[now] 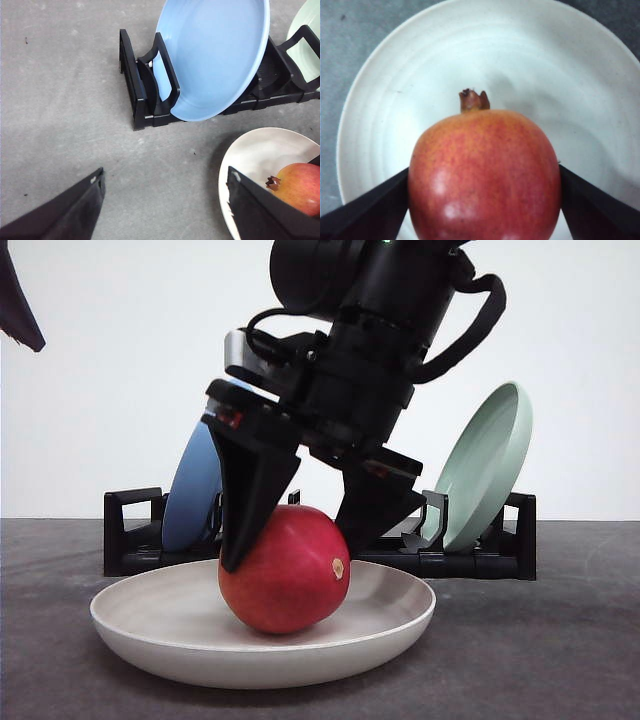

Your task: Place pomegranate in white plate

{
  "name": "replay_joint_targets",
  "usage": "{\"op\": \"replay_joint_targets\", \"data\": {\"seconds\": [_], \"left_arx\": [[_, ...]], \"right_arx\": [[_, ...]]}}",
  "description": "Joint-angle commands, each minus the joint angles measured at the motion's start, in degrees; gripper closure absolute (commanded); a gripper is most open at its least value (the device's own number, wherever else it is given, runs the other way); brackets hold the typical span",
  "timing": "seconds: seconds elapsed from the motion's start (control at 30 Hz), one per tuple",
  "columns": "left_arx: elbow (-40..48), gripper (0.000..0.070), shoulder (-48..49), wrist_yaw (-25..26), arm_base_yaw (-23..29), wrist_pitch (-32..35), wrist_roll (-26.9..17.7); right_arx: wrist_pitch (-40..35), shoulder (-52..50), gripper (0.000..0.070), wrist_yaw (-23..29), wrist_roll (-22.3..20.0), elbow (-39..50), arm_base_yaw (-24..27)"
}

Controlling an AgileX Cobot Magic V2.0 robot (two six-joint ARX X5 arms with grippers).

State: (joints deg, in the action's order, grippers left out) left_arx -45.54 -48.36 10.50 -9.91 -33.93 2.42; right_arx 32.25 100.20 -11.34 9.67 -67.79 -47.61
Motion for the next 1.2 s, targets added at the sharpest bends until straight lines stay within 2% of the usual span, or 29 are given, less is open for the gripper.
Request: {"op": "replay_joint_targets", "data": {"seconds": [0.0, 0.2, 0.3, 0.4, 0.47, 0.7, 0.8, 1.17], "left_arx": [[-0.42, 0.0231, -0.31, 0.28, -0.07, 0.74, 0.02], [-0.42, 0.0231, -0.31, 0.28, -0.07, 0.74, 0.0], [-0.42, 0.0231, -0.31, 0.28, -0.07, 0.74, 0.0], [-0.42, 0.0231, -0.31, 0.28, -0.07, 0.74, 0.0], [-0.42, 0.0231, -0.31, 0.28, -0.07, 0.74, 0.0], [-0.42, 0.0231, -0.31, 0.28, -0.07, 0.79, 0.0], [-0.42, 0.0231, -0.31, 0.26, -0.07, 0.74, 0.0], [-0.42, 0.0231, -0.31, 0.26, -0.07, 0.66, 0.01]], "right_arx": [[-0.76, 1.28, 0.0206, 0.29, 0.3, -1.4, -0.64], [-0.77, 1.38, 0.0116, 0.86, 0.42, -1.4, -0.66], [-0.83, 1.08, 0.0048, 0.86, 0.36, -1.4, -0.64], [-1.31, -0.4, 0.0046, 1.4, -1.35, -1.4, -0.59], [-3.14, -1.92, 0.0046, 4.14, -1.59, -0.89, -0.63], [-17.23, -11.08, 0.0046, 5.32, -1.81, 7.14, -0.48], [-20.9, -15.64, 0.0046, 5.39, -2.49, 11.08, 0.06], [-21.12, -31.3, 0.0047, 4.67, -2.39, 23.1, 7.02]]}}
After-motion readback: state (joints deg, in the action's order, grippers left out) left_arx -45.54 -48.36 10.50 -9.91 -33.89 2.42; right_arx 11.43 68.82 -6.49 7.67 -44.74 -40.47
